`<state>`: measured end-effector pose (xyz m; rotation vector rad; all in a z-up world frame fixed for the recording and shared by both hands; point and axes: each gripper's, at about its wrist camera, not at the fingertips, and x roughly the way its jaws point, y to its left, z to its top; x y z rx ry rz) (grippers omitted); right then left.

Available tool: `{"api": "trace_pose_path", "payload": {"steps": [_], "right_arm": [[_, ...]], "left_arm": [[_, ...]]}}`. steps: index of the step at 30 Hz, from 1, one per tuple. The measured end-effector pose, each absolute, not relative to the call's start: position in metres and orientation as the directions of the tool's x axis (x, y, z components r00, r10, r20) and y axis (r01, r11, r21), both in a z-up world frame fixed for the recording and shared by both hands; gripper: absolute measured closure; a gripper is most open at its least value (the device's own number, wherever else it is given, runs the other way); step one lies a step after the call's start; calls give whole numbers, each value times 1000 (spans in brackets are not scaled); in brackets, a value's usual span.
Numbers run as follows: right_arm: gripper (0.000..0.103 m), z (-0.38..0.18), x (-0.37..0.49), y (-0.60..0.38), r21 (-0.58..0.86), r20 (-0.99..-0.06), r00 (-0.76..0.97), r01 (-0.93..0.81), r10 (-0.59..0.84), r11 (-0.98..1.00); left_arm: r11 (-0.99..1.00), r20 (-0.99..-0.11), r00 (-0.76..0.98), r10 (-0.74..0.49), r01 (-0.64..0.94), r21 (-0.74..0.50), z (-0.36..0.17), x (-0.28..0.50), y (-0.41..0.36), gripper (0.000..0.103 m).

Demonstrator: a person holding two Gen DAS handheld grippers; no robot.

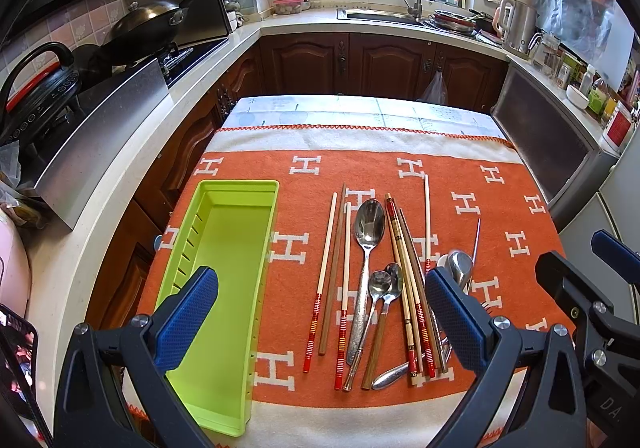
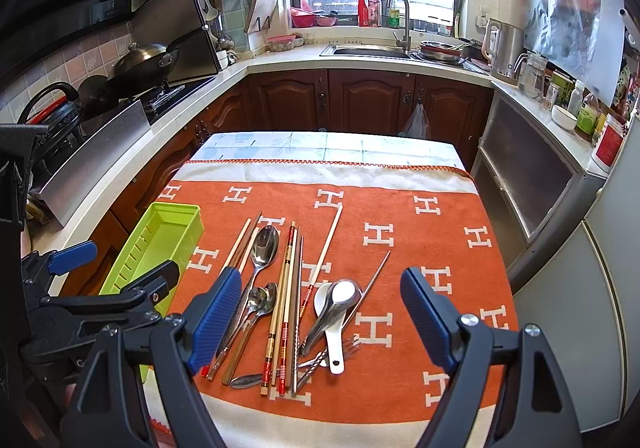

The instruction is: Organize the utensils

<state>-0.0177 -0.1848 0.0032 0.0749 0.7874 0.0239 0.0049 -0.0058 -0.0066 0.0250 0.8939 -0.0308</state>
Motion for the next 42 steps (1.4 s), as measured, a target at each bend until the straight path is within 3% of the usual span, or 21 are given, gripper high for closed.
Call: {"api": "trace_pose_path", "payload": {"steps": [42], "right_arm": [[21,8,-26,-189,89,-696,716,12,54,996]], "left_arm": [[999,-777,629,-12,48,24,1,-7,-4,1]]}}
